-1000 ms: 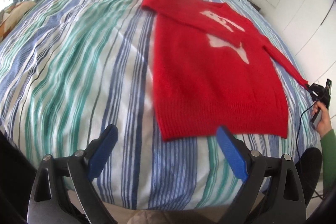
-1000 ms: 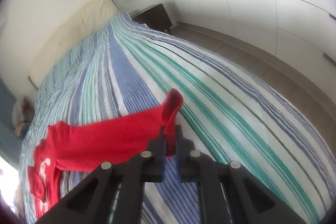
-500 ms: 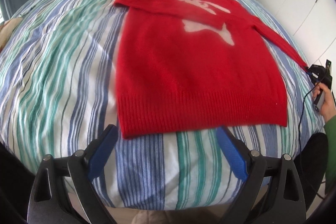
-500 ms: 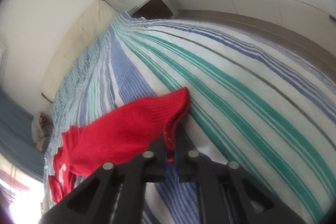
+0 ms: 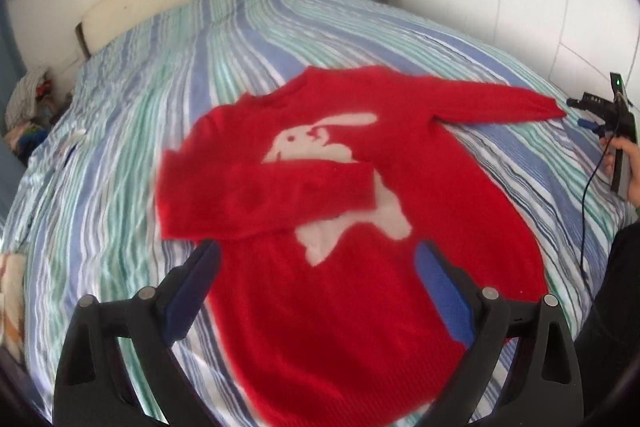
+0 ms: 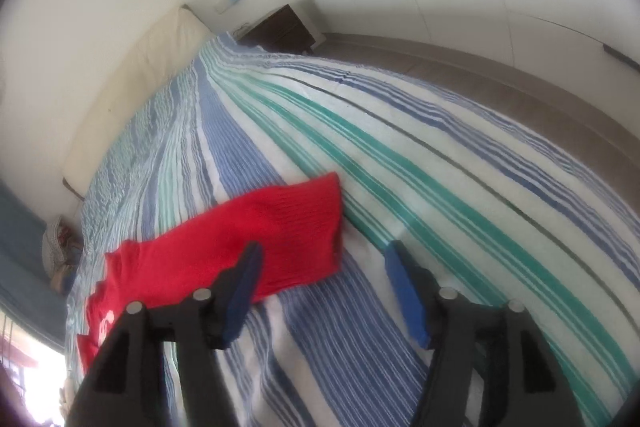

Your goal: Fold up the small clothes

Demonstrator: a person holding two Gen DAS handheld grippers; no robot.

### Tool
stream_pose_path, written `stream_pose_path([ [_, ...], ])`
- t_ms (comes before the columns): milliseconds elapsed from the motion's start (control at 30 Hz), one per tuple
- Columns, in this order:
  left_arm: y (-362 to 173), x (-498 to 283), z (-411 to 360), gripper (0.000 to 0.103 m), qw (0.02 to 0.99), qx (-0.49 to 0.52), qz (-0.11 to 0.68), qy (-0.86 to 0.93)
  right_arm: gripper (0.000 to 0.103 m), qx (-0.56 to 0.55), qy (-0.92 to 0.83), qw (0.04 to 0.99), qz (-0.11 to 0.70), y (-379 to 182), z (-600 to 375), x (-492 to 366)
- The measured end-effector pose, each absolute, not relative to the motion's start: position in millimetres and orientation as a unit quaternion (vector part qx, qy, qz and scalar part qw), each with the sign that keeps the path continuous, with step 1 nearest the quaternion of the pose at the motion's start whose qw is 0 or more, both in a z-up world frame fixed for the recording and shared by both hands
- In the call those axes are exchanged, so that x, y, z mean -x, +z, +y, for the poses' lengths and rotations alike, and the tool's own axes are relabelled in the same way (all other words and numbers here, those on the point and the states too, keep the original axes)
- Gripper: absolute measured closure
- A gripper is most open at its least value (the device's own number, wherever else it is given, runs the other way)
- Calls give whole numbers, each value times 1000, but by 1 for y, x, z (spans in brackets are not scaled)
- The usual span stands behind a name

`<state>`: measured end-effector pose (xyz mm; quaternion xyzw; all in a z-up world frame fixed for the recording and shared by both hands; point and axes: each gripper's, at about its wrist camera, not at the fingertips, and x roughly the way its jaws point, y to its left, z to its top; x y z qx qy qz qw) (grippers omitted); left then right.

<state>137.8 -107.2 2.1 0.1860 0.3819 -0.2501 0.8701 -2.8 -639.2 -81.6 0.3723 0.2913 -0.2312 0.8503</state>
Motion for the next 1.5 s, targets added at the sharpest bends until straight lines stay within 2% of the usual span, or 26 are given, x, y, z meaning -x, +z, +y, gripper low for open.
stream_pose_path([
  [233, -72, -196, -187, 6, 811, -292, 421, -282, 33, -322, -265, 879, 232, -28, -596, 51],
  [300, -93, -215, -194, 20, 799, -288, 451, -275, 28, -293, -249, 896, 222, -21, -568, 52],
  [367, -102, -229, -190, 25, 795, -249, 475, -282, 28, -263, -235, 908, 226, -21, -543, 46],
  [433, -99, -236, -181, 49, 802, -204, 484, -283, 28, -235, -213, 918, 237, -20, -524, 36],
  [467, -94, -238, -176, 85, 807, -189, 486, -278, 28, -220, -206, 923, 239, -20, -518, 34],
  [500, -87, -240, -168, 95, 814, -176, 485, -267, 28, -205, -200, 928, 238, -18, -512, 31],
  [633, -34, -243, -99, 96, 857, -72, 451, -240, 28, -181, -189, 934, 243, -19, -502, 24],
  [767, 11, -258, 31, 96, 903, 39, 412, -118, 28, -184, -189, 934, 242, -20, -503, 29],
  [900, 12, -269, 164, 96, 911, 113, 394, 50, 28, -178, -190, 934, 244, -19, -500, 28],
  [967, 1, -269, 206, 96, 903, 117, 397, 111, 28, -174, -187, 934, 250, -20, -496, 24],
  [1267, -77, -256, 268, 97, 863, 155, 443, 186, 28, -116, -170, 939, 275, -24, -464, 3],
  [1500, -99, -248, 278, 97, 854, 163, 451, 199, 28, -99, -177, 935, 290, -30, -459, -3],
])
